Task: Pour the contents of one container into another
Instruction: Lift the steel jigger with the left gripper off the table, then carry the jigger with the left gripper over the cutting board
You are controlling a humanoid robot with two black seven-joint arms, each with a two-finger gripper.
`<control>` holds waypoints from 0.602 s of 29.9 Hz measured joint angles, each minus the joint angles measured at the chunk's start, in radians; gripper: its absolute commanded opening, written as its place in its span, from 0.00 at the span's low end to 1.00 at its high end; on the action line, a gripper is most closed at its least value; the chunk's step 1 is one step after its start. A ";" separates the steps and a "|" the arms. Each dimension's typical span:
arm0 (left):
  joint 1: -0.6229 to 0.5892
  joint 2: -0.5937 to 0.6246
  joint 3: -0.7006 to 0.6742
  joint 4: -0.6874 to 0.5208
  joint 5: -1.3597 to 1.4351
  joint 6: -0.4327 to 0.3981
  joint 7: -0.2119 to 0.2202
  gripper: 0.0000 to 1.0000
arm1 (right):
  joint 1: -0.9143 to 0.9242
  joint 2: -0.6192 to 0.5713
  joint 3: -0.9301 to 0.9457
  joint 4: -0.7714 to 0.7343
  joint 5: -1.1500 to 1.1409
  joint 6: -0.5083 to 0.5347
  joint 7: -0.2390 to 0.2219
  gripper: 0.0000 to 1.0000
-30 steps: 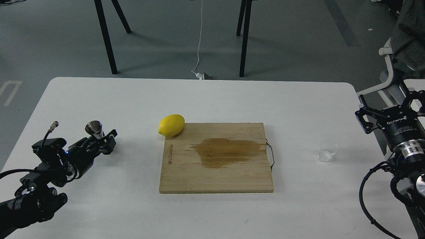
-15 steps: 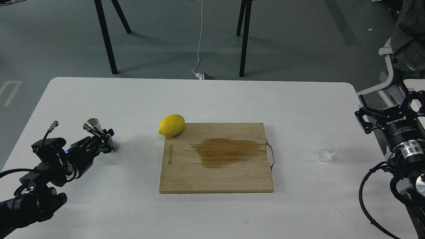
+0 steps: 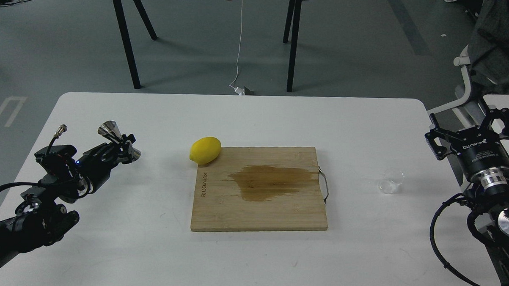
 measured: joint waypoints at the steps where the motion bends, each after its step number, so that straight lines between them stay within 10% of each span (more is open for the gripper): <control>1: -0.014 0.008 0.000 -0.003 0.000 -0.006 0.000 0.21 | 0.000 0.000 0.000 0.000 0.000 0.000 0.000 0.99; 18: -0.443 -0.041 0.142 -0.018 0.002 -0.179 0.000 0.21 | 0.023 0.000 0.000 -0.007 -0.001 0.000 0.000 0.99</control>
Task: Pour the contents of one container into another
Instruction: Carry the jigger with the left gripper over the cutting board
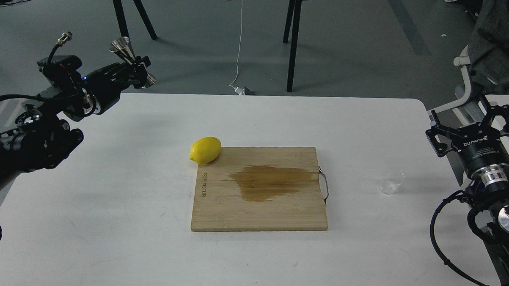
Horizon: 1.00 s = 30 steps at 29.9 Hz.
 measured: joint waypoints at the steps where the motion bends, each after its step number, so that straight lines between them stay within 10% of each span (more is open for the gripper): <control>1: -0.021 -0.027 0.015 -0.001 0.000 -0.004 0.000 0.21 | 0.001 0.000 0.000 0.000 0.000 0.000 0.000 0.99; 15: -0.091 -0.351 0.187 -0.002 0.001 -0.024 0.000 0.21 | 0.010 -0.004 -0.007 -0.004 0.000 0.000 -0.002 0.99; 30: 0.103 -0.376 0.261 0.009 0.094 0.073 0.000 0.21 | 0.010 -0.017 -0.013 -0.005 0.000 0.000 -0.002 0.99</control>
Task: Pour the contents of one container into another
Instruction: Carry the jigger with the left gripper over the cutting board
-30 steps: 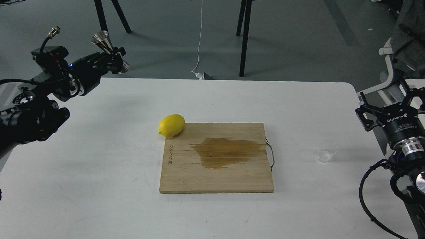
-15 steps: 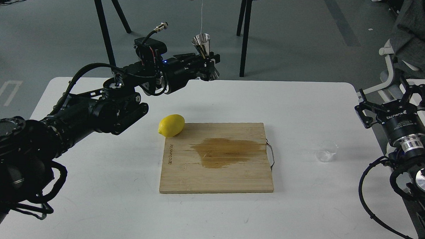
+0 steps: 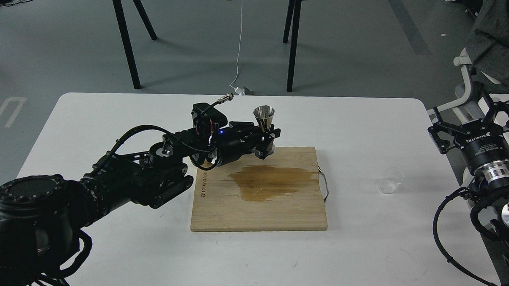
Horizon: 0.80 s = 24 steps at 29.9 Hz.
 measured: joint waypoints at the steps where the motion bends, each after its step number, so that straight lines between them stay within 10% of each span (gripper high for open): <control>1: 0.010 0.000 0.000 0.000 0.001 0.004 0.000 0.21 | 0.000 0.001 -0.001 0.000 0.000 0.000 0.000 0.99; 24: 0.080 0.000 -0.001 0.003 0.003 0.028 0.000 0.21 | -0.006 0.003 -0.002 0.002 0.000 0.000 0.000 0.99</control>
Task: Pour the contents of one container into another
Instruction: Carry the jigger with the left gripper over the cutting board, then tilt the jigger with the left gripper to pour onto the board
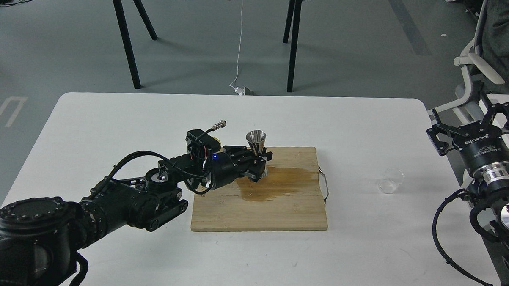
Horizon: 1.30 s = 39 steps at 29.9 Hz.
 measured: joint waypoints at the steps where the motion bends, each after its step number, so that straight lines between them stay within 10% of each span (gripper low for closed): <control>1: 0.001 0.000 0.000 0.000 0.000 0.001 0.000 0.21 | 0.000 0.000 0.000 0.000 0.000 0.000 0.000 0.99; 39: 0.048 0.000 -0.004 -0.048 -0.001 0.014 0.000 0.39 | 0.000 0.003 -0.005 -0.002 -0.001 0.000 0.000 0.99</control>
